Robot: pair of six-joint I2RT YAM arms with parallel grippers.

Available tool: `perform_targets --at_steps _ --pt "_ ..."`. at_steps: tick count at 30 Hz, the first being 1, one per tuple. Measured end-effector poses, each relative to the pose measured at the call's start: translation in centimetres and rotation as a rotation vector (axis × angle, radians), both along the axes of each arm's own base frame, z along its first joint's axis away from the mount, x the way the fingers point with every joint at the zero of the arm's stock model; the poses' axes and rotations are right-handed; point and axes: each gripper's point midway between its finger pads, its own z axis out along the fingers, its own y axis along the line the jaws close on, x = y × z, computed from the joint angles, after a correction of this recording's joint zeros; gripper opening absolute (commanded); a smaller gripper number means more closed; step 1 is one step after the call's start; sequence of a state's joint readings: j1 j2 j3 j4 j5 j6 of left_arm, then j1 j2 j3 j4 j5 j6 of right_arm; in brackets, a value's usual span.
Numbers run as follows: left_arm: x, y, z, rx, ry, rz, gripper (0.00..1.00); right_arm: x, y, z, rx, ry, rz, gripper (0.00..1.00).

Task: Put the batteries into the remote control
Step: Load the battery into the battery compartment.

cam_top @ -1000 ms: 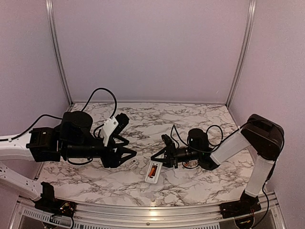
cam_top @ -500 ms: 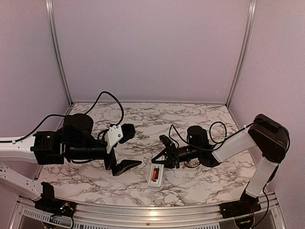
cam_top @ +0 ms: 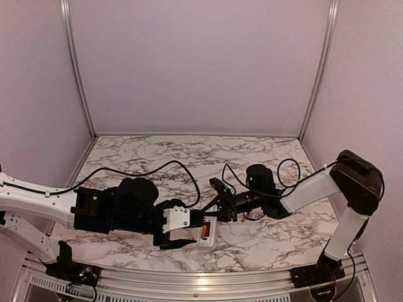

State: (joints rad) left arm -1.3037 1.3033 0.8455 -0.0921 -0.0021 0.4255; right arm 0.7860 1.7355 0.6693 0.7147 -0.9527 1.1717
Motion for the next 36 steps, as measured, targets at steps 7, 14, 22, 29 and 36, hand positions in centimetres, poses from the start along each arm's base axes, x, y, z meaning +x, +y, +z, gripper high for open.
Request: perform_targets --at_steps 7,14,22,29,36 --pt "-2.1 -0.8 -1.3 0.047 -0.056 -0.127 0.42 0.0 0.1 0.2 0.006 -0.004 0.008 0.0" --pt "-2.5 -1.7 -2.6 0.1 -0.084 -0.19 0.3 -0.2 0.1 0.1 -0.001 0.001 0.011 0.0" --pt "-2.6 -2.5 -2.9 0.122 -0.108 -0.223 0.22 -0.6 0.2 -0.1 -0.004 -0.004 0.023 0.0" --pt "-2.4 -2.6 -3.5 0.148 -0.113 -0.229 0.19 -0.6 0.3 -0.1 -0.004 -0.006 0.025 0.0" --pt "-2.1 -2.5 -3.9 0.168 -0.121 -0.213 0.19 -0.8 0.4 -0.1 -0.004 -0.006 0.03 0.0"
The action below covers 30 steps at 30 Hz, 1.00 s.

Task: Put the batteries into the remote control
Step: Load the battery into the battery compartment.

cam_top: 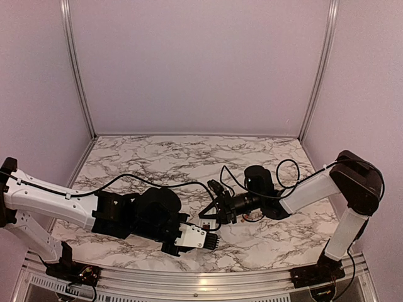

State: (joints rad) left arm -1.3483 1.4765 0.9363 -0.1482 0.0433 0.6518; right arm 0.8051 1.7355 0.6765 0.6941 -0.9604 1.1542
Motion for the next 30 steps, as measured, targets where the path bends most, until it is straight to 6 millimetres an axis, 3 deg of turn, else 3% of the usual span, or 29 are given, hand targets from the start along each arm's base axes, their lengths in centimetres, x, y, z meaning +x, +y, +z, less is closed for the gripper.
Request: perform_targets --at_steps 30 --pt "1.9 -0.2 -1.4 0.09 0.04 0.079 0.08 -0.1 0.2 -0.4 -0.018 -0.002 -0.012 0.0"
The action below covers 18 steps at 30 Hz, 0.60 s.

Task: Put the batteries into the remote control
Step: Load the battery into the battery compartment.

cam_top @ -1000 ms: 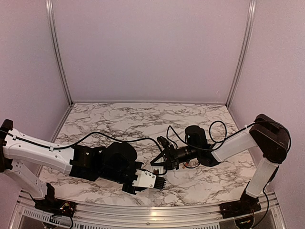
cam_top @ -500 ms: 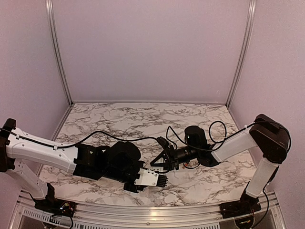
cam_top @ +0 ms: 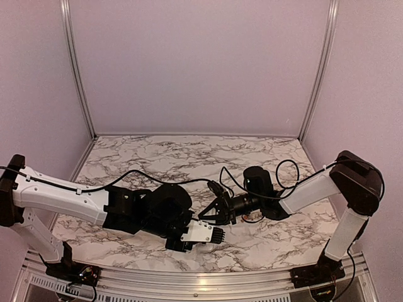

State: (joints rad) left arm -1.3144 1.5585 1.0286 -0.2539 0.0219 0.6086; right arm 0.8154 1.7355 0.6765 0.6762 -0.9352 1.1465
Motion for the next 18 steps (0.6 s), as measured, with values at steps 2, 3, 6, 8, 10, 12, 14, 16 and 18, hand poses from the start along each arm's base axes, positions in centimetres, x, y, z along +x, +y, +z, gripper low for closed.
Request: perform_targets --at_steps 2,3,6,8,10,12,14,16,18 --pt "0.1 0.1 -0.5 0.021 0.008 0.005 0.07 0.0 0.0 0.1 0.002 -0.006 0.0 0.0" --pt "0.2 0.1 -0.7 0.027 0.011 0.008 0.07 0.1 0.0 0.0 -0.002 -0.007 -0.003 0.0" --pt "0.4 0.1 -1.0 0.043 0.024 0.018 0.07 0.2 0.0 -0.3 -0.009 -0.011 -0.009 0.0" --pt "0.4 0.1 -1.1 0.051 0.029 0.023 0.07 0.2 -0.1 -0.4 -0.014 -0.011 -0.012 0.0" --pt "0.5 0.1 -1.3 0.062 0.034 0.028 0.08 0.3 -0.1 -0.5 -0.02 -0.011 -0.017 0.0" --pt "0.7 0.0 -1.4 0.068 0.034 0.034 0.12 0.3 -0.1 -0.7 -0.028 -0.011 -0.021 0.0" --pt "0.8 0.1 -1.5 0.069 0.035 0.044 0.16 0.3 -0.2 -0.8 -0.032 -0.013 -0.023 0.0" --pt "1.0 0.1 -1.4 0.066 0.04 0.061 0.19 0.4 -0.2 -0.8 -0.034 -0.019 -0.024 0.0" --pt "1.1 0.2 -1.3 0.061 0.043 0.073 0.19 0.4 -0.2 -0.8 -0.033 -0.024 -0.026 0.0"
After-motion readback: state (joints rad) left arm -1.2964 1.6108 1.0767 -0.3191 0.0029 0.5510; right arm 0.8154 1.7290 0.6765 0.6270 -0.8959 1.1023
